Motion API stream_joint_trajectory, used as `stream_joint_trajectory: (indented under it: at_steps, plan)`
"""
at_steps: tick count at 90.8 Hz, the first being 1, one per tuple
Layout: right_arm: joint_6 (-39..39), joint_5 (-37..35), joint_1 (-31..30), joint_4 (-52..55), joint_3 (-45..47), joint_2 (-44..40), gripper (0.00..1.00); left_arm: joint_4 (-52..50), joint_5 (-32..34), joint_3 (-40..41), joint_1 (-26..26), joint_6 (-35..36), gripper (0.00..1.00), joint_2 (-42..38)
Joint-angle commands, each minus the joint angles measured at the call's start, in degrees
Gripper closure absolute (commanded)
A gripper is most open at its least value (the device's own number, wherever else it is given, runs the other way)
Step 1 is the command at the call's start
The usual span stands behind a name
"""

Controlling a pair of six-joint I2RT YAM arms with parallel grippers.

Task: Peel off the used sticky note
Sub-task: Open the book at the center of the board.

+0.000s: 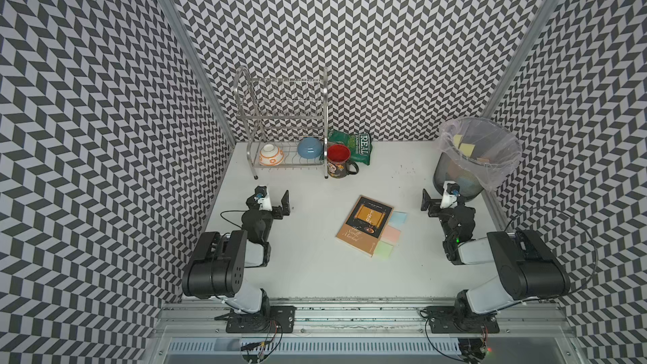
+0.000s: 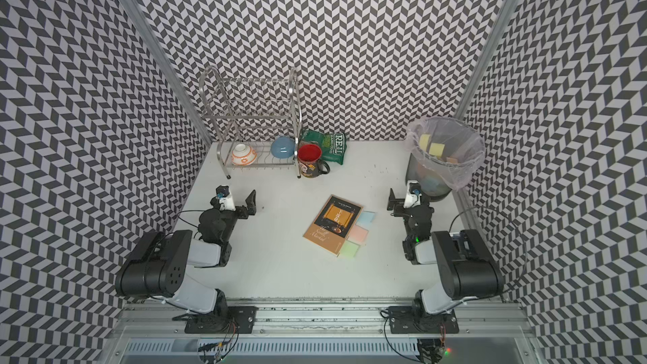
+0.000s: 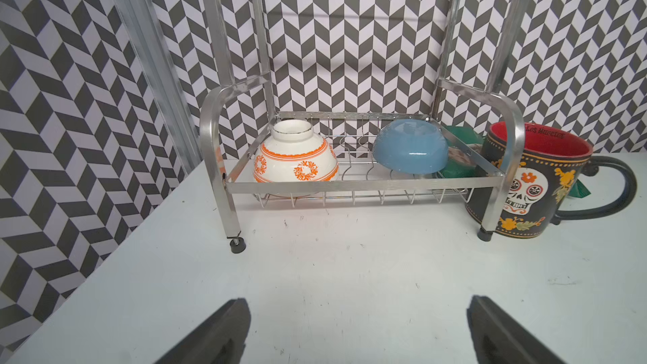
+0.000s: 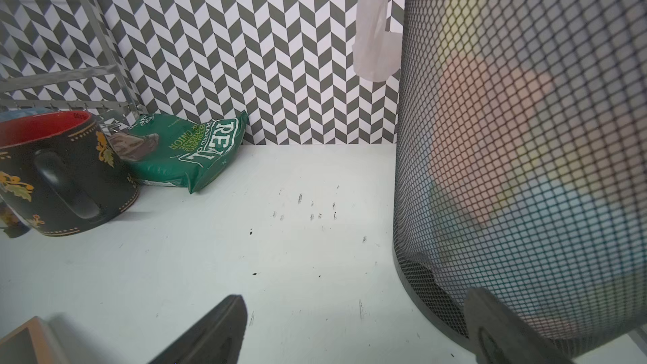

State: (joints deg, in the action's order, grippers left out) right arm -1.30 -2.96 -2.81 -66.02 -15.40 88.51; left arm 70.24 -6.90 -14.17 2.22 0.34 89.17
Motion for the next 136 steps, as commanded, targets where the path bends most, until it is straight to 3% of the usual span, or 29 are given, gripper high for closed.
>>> stream_joint_trajectory:
  at_steps: [1, 73, 78, 87, 94, 98, 103, 109, 115, 121, 132, 136]
  plan:
    - [0.2, 0.2, 0.3, -2.1, -0.8, -0.8, 0.00, 0.5, 0.5, -0.9, -0.4, 0.4, 0.00, -0.2]
    - [0.3, 0.0, 0.3, -2.7, -0.7, -0.8, 0.00, 1.1, -0.5, -1.1, -0.4, 0.8, 0.00, -0.8]
    - [-0.4, -2.0, -0.2, -3.7, -0.6, -3.2, 0.00, -7.0, -1.4, -3.9, -0.4, 0.9, 0.00, -5.6]
    - [0.7, -12.8, -5.6, 23.9, -10.2, -16.0, 0.00, -31.6, -3.8, -13.3, -0.8, 1.3, 0.00, -15.3]
    - [15.8, -16.9, -6.2, 40.3, -16.1, -21.4, 0.00, -48.9, -7.8, -20.7, -2.2, 4.8, 0.00, -19.3]
    - [30.7, -18.0, -5.7, 46.7, -17.0, -22.5, 0.00, -57.2, -9.8, -24.0, -4.8, 9.0, 0.00, -19.1]
    - [34.3, -7.8, -4.1, 49.2, -16.7, -23.0, 0.00, -65.6, -8.9, -27.6, -9.9, 15.5, 0.04, -16.8]
    - [32.7, 3.7, -4.4, 53.3, -18.8, -23.0, 0.00, -70.2, -1.0, -30.2, -16.4, 18.7, 0.09, -12.4]
    - [32.6, 5.8, -8.9, 58.6, -21.5, -21.4, 0.00, -73.5, 5.4, -32.6, -21.4, 20.4, 0.13, -6.6]
    - [31.2, 8.0, -13.9, 63.8, -24.9, -18.4, 0.00, -75.4, 9.4, -35.2, -24.5, 20.4, 0.26, -0.5]
    - [30.5, 16.0, -20.0, 67.3, -28.3, -13.0, 0.00, -75.7, 9.9, -38.6, -26.0, 18.5, 0.55, 6.8]
    - [31.2, 17.6, -21.3, 66.8, -28.2, -11.6, 0.00, -76.2, 9.6, -39.8, -26.2, 17.8, 0.59, 9.1]
